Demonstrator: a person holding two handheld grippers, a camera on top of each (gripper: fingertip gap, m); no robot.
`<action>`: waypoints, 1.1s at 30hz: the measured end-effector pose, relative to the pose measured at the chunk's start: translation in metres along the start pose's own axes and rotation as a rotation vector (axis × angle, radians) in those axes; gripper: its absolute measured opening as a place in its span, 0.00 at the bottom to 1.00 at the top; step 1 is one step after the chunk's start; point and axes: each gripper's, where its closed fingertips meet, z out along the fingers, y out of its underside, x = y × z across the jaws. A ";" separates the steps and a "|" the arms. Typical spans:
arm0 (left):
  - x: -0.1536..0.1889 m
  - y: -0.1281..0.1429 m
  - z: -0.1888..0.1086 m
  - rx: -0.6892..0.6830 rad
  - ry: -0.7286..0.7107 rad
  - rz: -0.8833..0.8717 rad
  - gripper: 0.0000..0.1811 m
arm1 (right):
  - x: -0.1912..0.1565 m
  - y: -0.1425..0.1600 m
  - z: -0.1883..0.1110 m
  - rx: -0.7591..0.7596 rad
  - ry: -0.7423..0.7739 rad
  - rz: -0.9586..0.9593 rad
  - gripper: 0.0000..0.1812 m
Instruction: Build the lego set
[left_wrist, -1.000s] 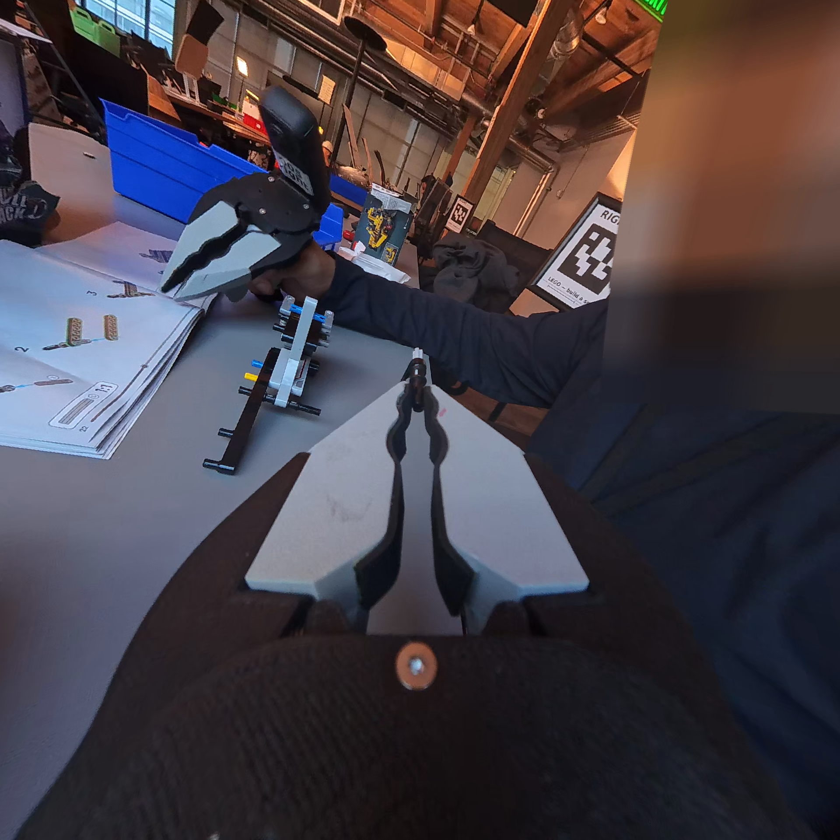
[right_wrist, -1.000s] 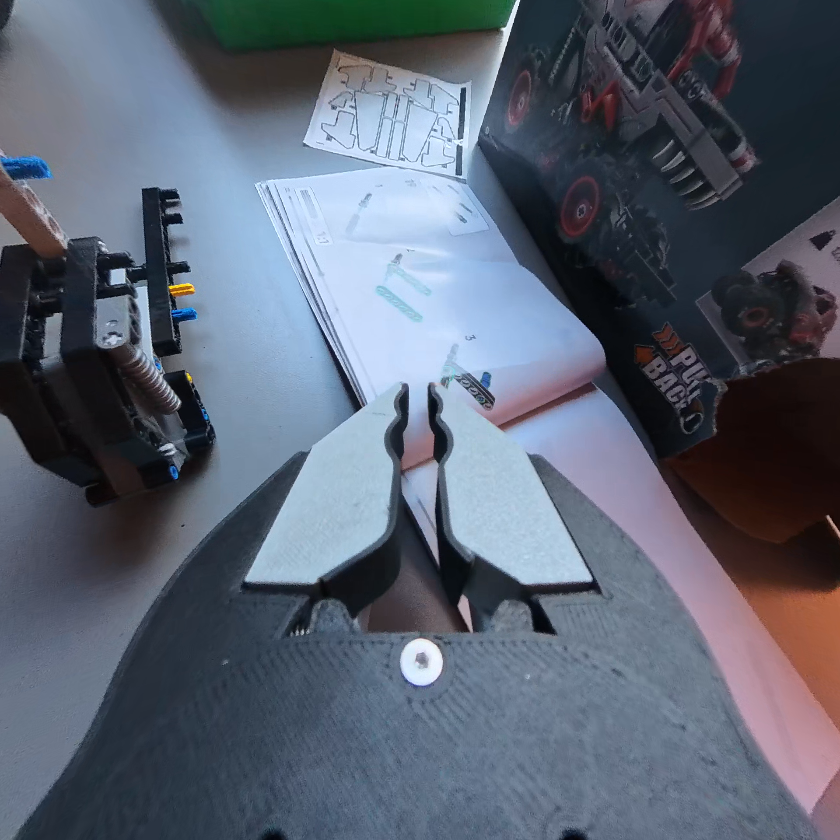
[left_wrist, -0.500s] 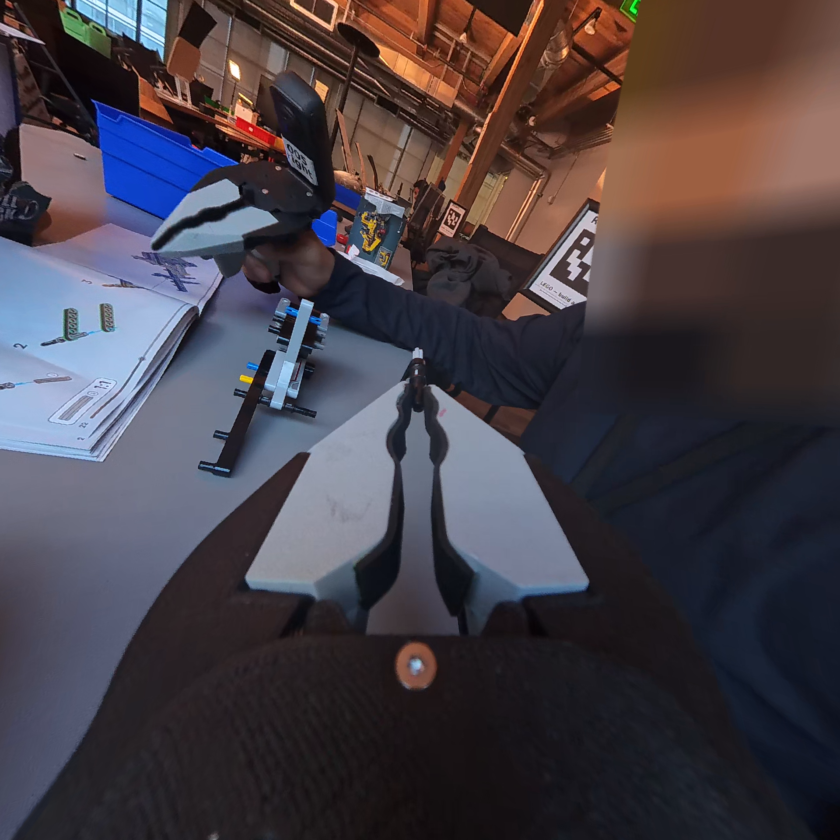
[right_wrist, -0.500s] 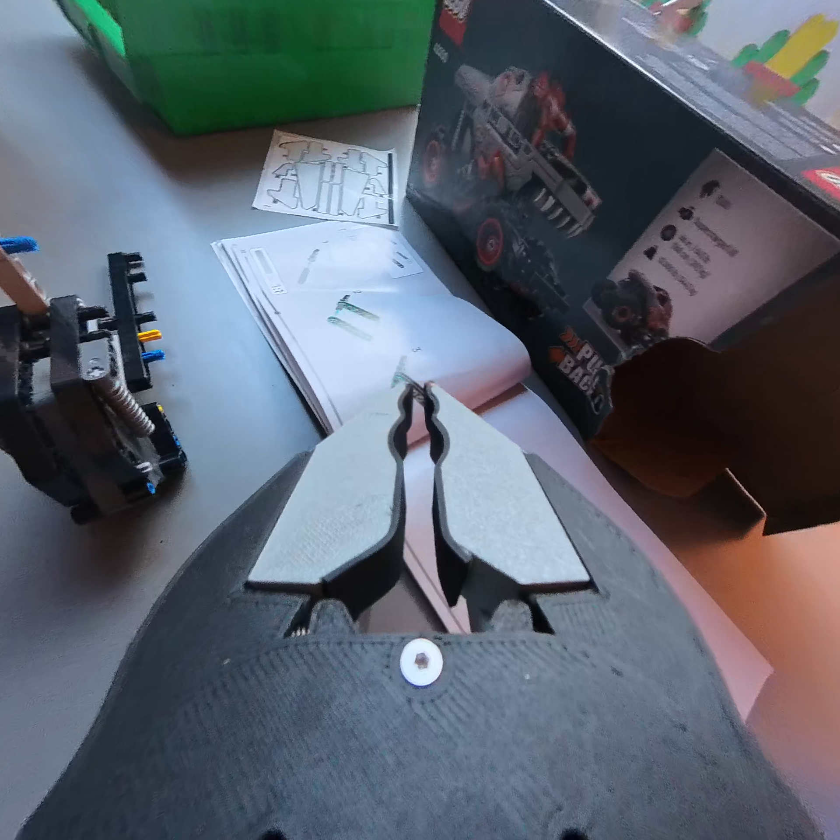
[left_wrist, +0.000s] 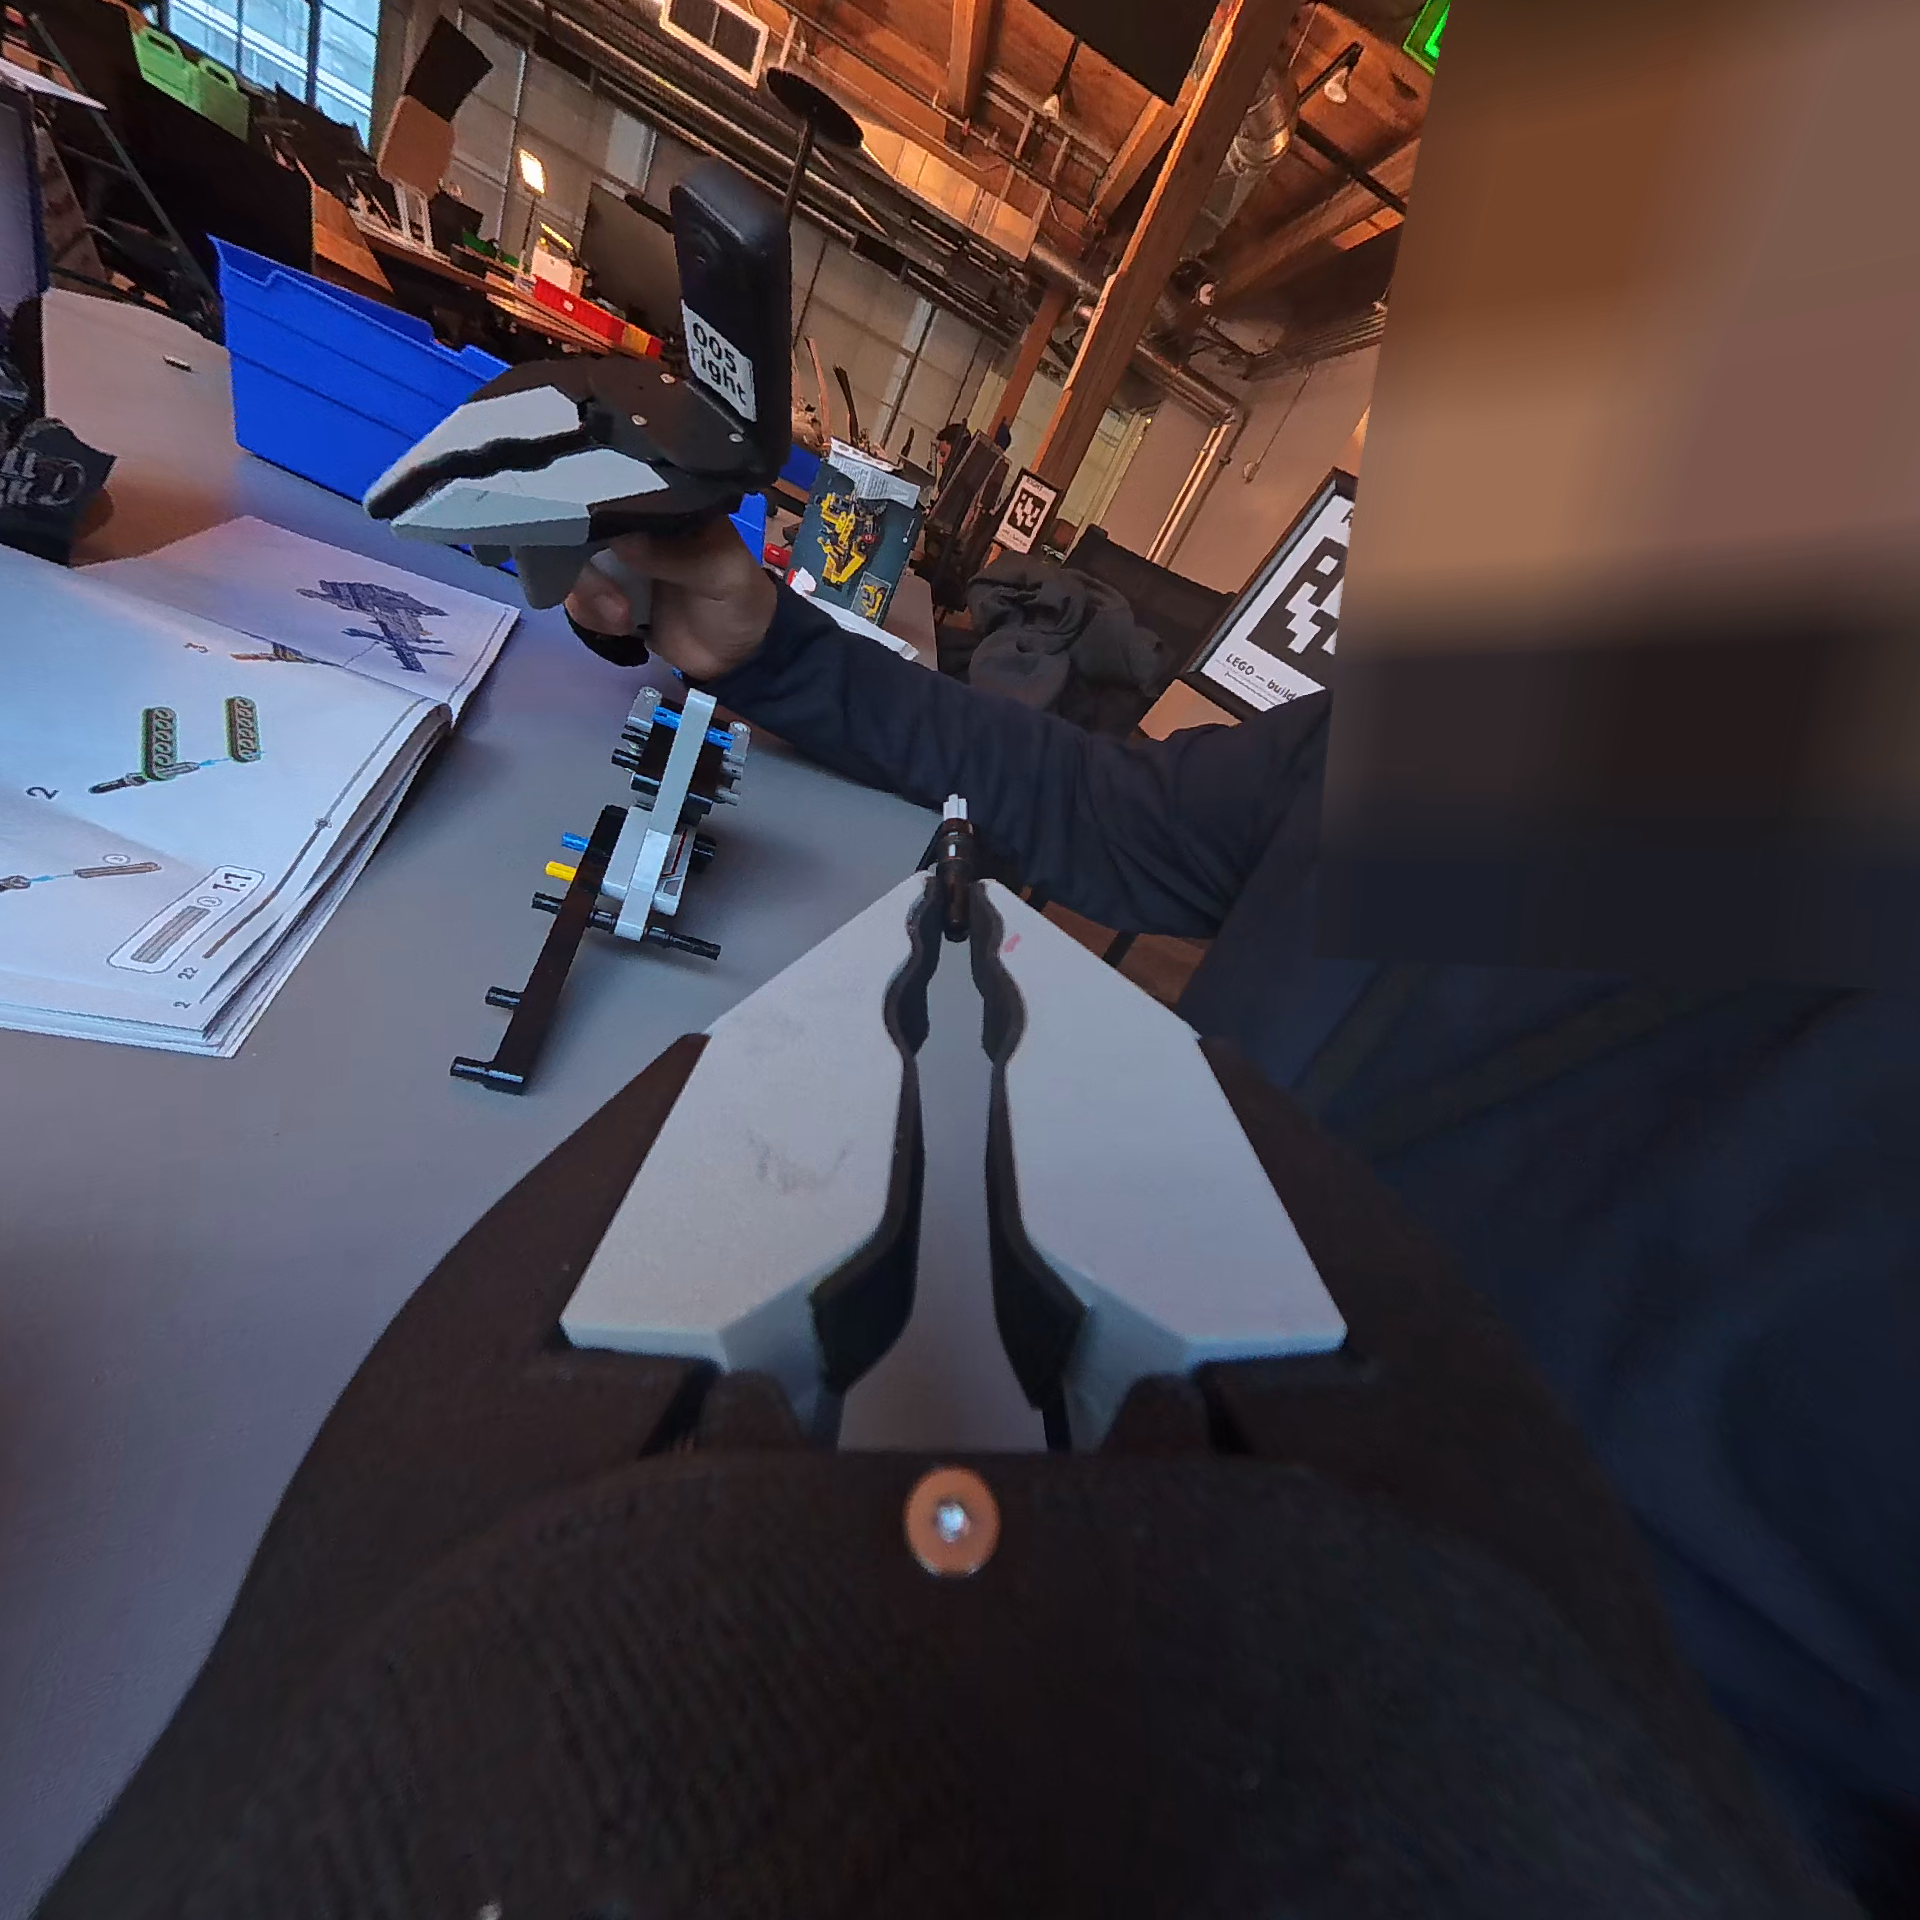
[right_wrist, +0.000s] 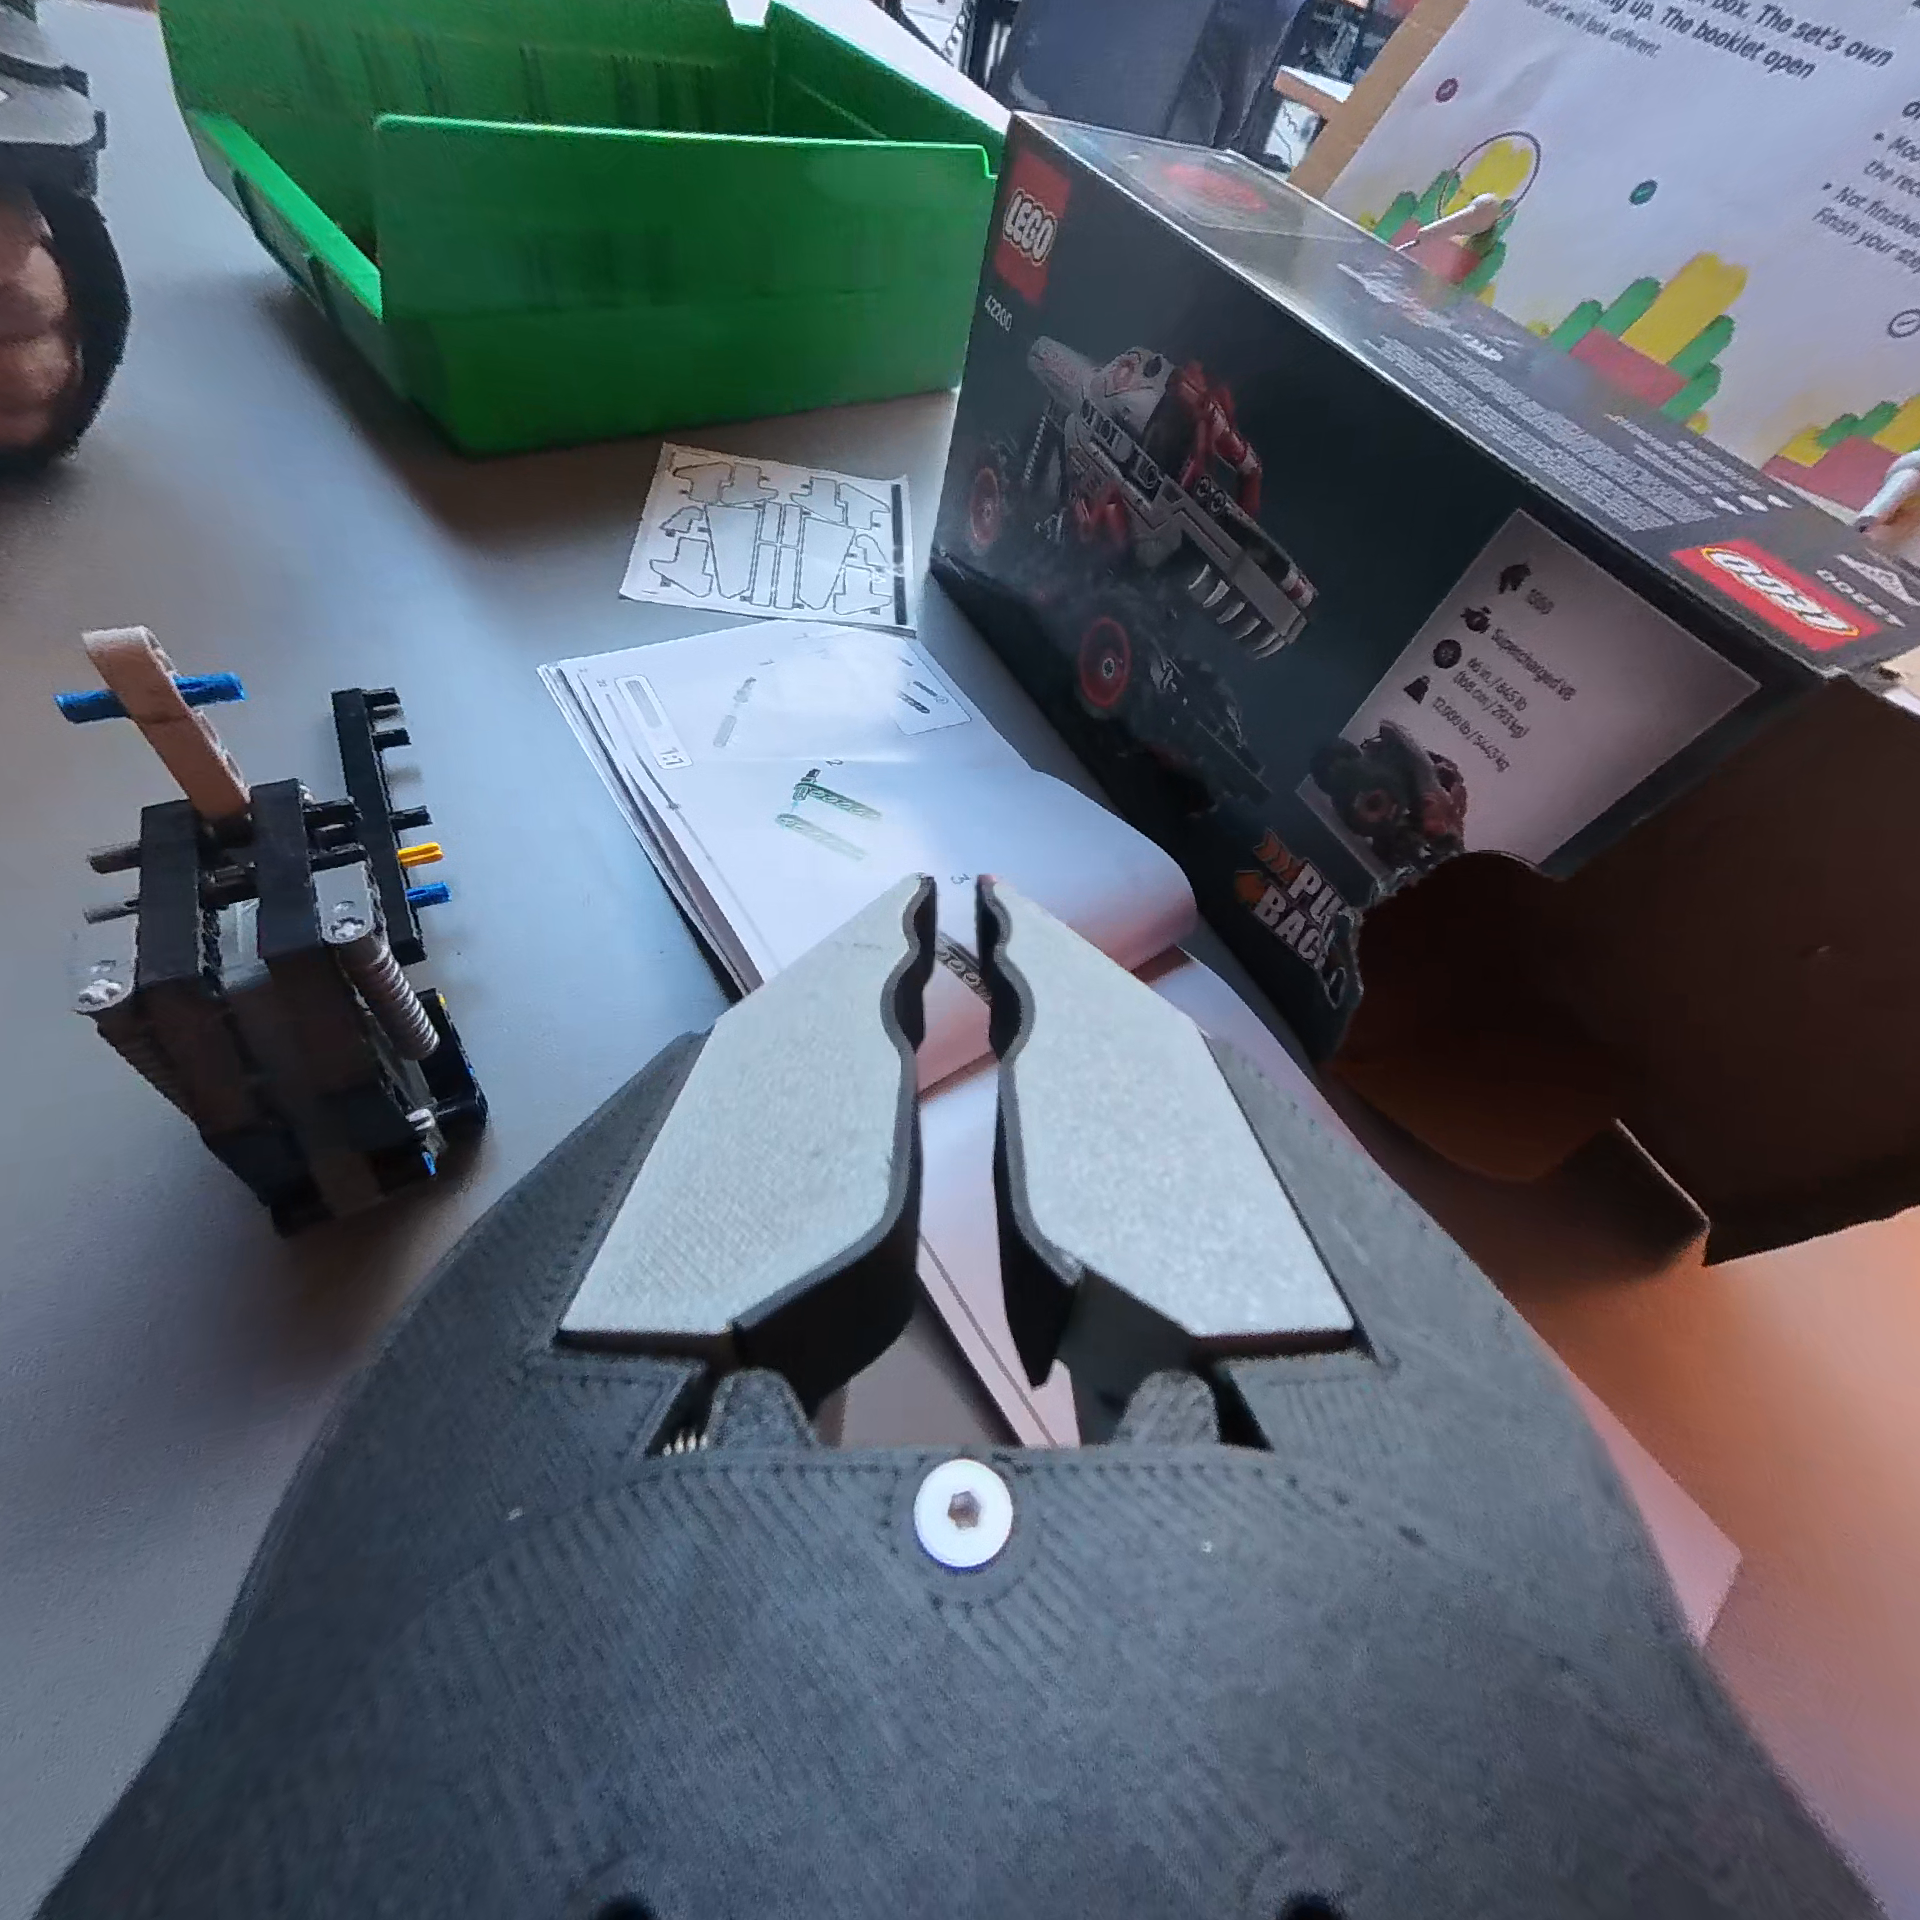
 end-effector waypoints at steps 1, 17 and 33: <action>0.000 0.000 0.000 0.000 -0.001 0.000 0.02 | 0.000 0.000 0.000 0.005 -0.002 0.007 0.03; 0.000 -0.001 -0.001 0.009 -0.009 0.013 0.02 | -0.100 -0.052 -0.028 0.180 -0.359 -0.176 0.08; -0.001 0.000 0.000 -0.003 -0.013 0.008 0.02 | -0.224 -0.001 -0.011 -0.121 -0.689 -0.400 0.13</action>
